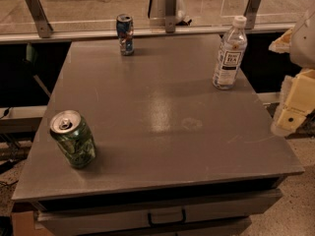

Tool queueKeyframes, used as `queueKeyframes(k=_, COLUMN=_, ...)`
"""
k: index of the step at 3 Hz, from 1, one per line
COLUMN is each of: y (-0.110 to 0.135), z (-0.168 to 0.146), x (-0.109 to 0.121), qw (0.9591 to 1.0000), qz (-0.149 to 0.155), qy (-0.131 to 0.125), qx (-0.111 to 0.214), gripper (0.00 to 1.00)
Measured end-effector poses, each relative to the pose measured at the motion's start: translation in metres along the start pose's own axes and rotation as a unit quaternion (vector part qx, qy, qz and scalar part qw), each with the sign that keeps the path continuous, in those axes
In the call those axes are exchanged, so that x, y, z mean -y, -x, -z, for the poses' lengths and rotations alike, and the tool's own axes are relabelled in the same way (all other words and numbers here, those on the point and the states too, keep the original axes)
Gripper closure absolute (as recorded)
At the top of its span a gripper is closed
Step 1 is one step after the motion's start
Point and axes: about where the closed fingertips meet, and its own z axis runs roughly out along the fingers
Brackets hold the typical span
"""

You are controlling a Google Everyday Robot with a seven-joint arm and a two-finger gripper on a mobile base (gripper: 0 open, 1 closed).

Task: Move blue plastic bottle near redbull can

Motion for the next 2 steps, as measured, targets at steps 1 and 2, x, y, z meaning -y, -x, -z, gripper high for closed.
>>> queueKeyframes(k=1, y=0.000, z=0.001, x=0.001, qw=1.0000, qz=-0.001, qy=-0.003, qx=0.001, gripper=0.00)
queueKeyframes(k=2, y=-0.022, z=-0.011, x=0.037, qw=0.9991, qz=-0.030, qy=-0.016, qx=0.025, gripper=0.00)
